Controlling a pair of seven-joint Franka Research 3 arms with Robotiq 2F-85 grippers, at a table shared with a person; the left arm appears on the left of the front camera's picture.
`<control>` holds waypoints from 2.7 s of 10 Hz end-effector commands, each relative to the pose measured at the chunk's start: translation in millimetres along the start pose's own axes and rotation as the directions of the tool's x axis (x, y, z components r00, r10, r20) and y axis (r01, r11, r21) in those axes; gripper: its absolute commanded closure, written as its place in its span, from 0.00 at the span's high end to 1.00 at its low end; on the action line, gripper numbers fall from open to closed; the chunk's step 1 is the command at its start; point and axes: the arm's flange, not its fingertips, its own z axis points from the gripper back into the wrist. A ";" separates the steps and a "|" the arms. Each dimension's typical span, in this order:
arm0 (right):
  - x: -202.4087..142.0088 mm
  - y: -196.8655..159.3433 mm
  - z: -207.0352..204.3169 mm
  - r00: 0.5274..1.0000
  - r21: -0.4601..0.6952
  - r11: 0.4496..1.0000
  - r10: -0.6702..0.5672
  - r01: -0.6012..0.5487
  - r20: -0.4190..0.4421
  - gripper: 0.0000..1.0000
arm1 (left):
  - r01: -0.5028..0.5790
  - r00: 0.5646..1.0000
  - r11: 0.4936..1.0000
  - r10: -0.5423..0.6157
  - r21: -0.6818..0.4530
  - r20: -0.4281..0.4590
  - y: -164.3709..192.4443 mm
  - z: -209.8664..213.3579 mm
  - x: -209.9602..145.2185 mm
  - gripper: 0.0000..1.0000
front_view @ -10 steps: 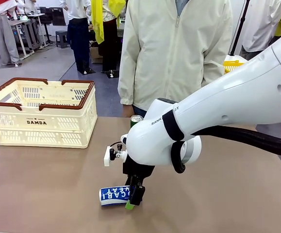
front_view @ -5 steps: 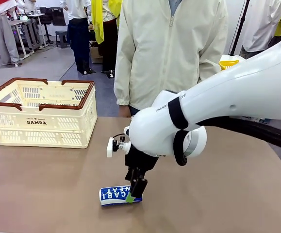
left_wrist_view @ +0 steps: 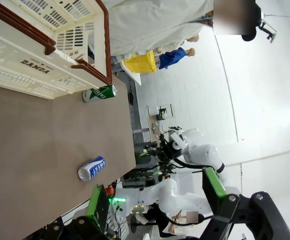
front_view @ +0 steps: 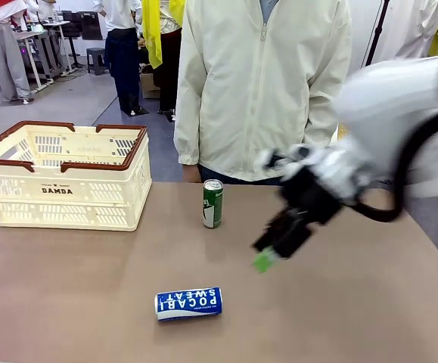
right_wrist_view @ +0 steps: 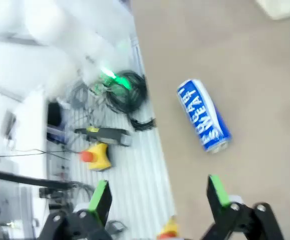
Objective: Place the drinks into the Shopping basket.
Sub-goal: Pick up one drink and place it into the Shopping basket.
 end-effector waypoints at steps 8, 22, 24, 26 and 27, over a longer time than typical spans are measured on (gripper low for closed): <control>-264.0 -32.8 182.8 0.108 0.540 0.739 -0.624 0.403 0.774 1.00 | -0.001 1.000 1.000 0.001 -0.012 -0.004 -2.4 1.5 -0.9 1.00; -253.9 -56.5 231.8 0.413 0.481 0.705 -0.701 0.521 0.581 1.00 | 0.772 0.591 0.599 -0.555 0.212 -0.585 -121.8 -324.0 -221.5 1.00; -253.9 -56.5 231.8 0.413 0.481 0.705 -0.701 0.521 0.581 1.00 | 0.841 0.503 0.485 -0.537 0.240 -0.678 -92.3 -380.5 -272.2 1.00; -253.9 -56.5 231.8 0.413 0.481 0.705 -0.701 0.521 0.581 1.00 | 0.870 0.493 0.316 -0.572 0.378 -0.656 -50.2 -431.5 -290.4 1.00; -253.9 -56.5 231.8 0.413 0.481 0.705 -0.701 0.521 0.581 1.00 | 0.836 0.547 0.309 -0.540 0.454 -0.640 -36.8 -439.3 -282.5 1.00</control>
